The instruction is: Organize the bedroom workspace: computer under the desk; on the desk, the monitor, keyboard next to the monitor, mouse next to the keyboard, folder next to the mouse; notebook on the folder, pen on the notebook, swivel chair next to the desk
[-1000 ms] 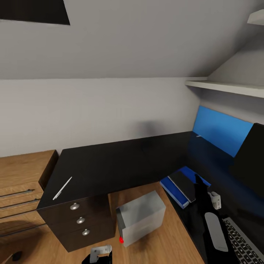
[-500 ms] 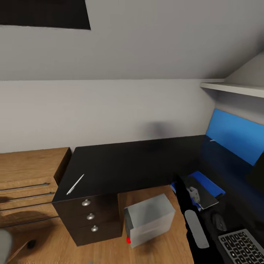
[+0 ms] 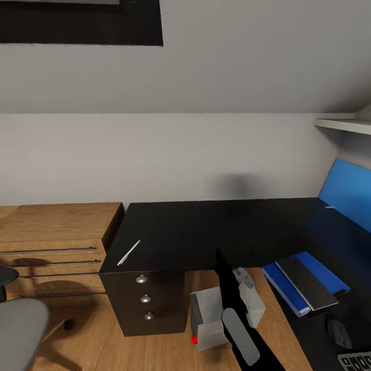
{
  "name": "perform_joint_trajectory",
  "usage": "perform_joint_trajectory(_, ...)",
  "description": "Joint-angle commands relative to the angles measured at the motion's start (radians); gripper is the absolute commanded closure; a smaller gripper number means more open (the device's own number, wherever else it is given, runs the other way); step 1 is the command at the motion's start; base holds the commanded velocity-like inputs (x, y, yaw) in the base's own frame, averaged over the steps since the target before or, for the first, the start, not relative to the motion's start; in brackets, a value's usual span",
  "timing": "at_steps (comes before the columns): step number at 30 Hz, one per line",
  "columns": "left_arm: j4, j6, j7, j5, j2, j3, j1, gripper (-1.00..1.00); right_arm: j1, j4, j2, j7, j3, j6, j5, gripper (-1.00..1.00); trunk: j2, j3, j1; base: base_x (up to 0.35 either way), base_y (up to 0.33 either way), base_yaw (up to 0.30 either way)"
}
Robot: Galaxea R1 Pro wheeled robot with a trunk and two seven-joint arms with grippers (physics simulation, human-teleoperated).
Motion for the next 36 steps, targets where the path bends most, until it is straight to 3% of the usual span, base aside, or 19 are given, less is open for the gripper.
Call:
perform_joint_trajectory(1, 0.000, -0.005, 0.006, 0.010, 0.000, -0.005, 0.000, -1.00, -0.001, 0.020, 0.000, -0.009, 0.045, -0.049, -0.005, -1.00, -0.001, 0.000, 0.000, 0.000, 0.000, 0.271)
perform_joint_trajectory(4, 0.002, -0.006, 0.005, 0.009, -0.001, -0.007, 0.000, -1.00, -0.001, 0.067, 0.001, -0.022, 0.126, -0.156, -0.001, -1.00, -0.001, 0.001, 0.000, 0.000, 0.000, 0.271)
perform_joint_trajectory(9, 0.002, -0.006, 0.005, 0.008, -0.002, -0.011, 0.000, -1.00, -0.001, 0.081, 0.001, -0.026, 0.156, -0.194, 0.001, -1.00, -0.001, 0.003, 0.000, 0.000, 0.000, 0.271)
perform_joint_trajectory(30, 0.003, -0.006, 0.004, 0.005, -0.002, -0.021, 0.000, -1.00, -0.001, 0.089, 0.003, -0.027, 0.169, -0.209, 0.003, -1.00, -0.001, 0.012, 0.000, 0.000, 0.000, 0.271)
perform_joint_trajectory(36, 0.003, -0.006, 0.004, 0.005, -0.003, -0.021, 0.000, -1.00, -0.001, 0.091, 0.019, -0.027, 0.170, -0.210, 0.018, -1.00, -0.001, 0.015, 0.000, 0.000, 0.000, 0.271)
